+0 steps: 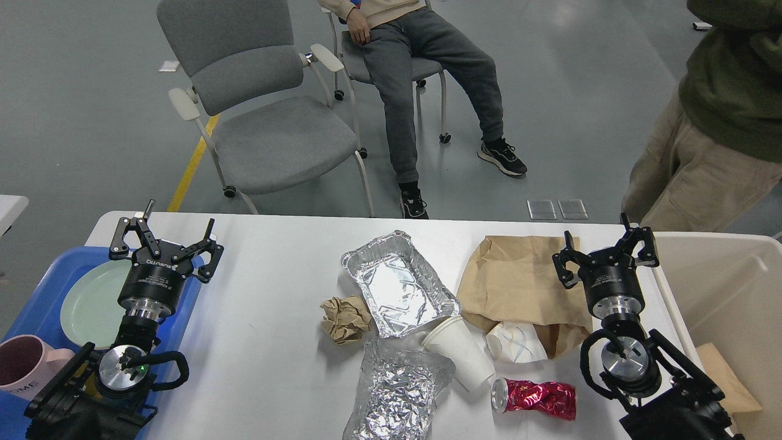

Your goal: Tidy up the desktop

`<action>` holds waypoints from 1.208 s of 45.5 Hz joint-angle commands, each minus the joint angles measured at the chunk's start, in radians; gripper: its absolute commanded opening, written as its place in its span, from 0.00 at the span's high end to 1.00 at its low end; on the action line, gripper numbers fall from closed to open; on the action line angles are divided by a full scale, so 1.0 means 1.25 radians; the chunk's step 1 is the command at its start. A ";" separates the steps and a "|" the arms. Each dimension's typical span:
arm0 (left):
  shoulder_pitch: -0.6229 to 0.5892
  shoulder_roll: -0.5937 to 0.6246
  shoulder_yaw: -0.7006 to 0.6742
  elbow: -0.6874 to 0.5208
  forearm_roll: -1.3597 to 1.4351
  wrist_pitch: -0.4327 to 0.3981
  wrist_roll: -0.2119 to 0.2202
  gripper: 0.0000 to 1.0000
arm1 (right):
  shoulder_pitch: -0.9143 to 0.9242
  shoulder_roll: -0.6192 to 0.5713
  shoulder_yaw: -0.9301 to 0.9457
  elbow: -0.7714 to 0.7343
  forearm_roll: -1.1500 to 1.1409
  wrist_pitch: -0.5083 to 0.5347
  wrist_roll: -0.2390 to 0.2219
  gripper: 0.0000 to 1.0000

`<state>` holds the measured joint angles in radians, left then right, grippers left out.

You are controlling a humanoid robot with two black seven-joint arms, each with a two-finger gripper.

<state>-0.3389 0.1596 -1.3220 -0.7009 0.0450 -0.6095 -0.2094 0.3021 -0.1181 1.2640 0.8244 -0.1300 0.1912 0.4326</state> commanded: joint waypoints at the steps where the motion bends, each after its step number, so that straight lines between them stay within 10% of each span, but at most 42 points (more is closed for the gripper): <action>1: -0.001 0.000 -0.004 0.007 -0.005 -0.013 0.008 0.04 | 0.000 0.000 0.000 0.001 0.000 0.000 0.000 0.00; 55: -0.001 -0.002 -0.001 0.006 -0.004 -0.014 0.003 0.03 | 0.000 0.000 0.000 0.001 0.001 0.000 0.000 0.00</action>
<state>-0.3406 0.1564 -1.3238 -0.6931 0.0399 -0.6274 -0.2056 0.3021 -0.1181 1.2640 0.8253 -0.1294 0.1912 0.4326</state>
